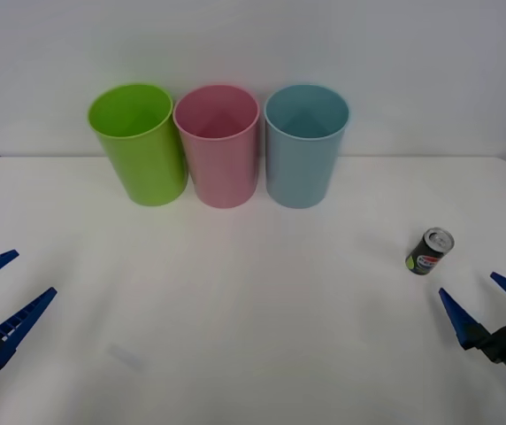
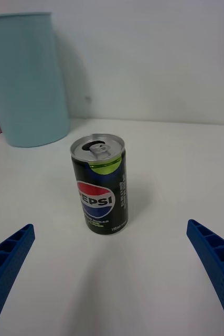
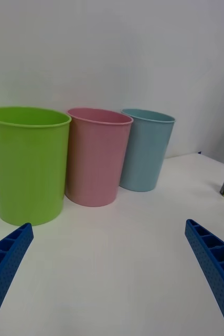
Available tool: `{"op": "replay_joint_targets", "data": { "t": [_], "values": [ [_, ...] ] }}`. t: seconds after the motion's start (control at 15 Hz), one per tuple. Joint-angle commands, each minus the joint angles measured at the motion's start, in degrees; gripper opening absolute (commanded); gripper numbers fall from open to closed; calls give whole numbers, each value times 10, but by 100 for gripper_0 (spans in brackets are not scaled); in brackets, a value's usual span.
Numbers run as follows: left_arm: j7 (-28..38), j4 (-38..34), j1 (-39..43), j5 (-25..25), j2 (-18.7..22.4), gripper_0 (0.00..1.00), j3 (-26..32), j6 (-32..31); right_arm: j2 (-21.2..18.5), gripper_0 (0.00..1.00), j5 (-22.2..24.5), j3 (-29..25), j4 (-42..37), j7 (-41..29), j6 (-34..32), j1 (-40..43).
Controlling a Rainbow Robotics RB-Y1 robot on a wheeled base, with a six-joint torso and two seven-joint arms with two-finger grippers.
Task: Grasp the object on the table and drop it into the matching bin: aluminum can to the light blue bin, PET bottle to the pink bin.
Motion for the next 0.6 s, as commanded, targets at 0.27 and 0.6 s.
{"op": "replay_joint_targets", "data": {
  "t": [0.27,0.6],
  "values": [
    [0,0,0,0,0,100,0,0,20,100,5,45,0,10,91,-31],
    [0,0,0,0,0,100,0,0,26,100,5,85,0,18,177,-65]
  ]
}}
